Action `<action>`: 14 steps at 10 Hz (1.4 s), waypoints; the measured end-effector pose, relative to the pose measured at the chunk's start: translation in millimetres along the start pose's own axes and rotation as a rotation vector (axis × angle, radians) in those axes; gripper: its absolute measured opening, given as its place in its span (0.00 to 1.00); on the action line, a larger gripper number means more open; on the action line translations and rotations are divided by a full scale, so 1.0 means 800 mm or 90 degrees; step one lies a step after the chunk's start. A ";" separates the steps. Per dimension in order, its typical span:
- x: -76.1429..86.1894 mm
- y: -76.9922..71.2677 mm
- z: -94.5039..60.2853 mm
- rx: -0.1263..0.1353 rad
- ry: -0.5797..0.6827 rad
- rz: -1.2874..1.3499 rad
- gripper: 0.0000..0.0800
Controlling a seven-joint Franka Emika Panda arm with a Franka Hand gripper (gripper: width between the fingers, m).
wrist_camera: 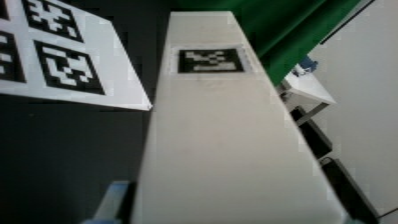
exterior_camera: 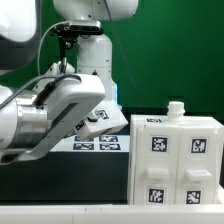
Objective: Assemble cabinet
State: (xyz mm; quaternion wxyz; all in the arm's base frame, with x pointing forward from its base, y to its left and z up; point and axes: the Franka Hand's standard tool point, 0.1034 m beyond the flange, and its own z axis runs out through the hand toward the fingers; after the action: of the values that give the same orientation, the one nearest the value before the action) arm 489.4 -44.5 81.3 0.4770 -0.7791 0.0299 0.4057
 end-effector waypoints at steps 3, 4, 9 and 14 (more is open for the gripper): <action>0.012 0.007 -0.011 0.000 0.055 -0.157 0.36; 0.010 0.009 -0.011 -0.003 0.052 -0.195 0.36; 0.011 0.018 -0.026 -0.019 0.092 -0.391 0.36; 0.010 0.021 -0.031 -0.026 0.096 -0.428 0.57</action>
Offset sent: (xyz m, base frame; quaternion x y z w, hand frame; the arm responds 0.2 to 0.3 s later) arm 0.0000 0.0000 0.0000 0.0000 0.0000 -0.2571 0.9664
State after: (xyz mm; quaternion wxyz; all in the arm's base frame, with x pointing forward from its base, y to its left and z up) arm 502.6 -70.0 69.2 0.5646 -0.7827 -0.2014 0.1673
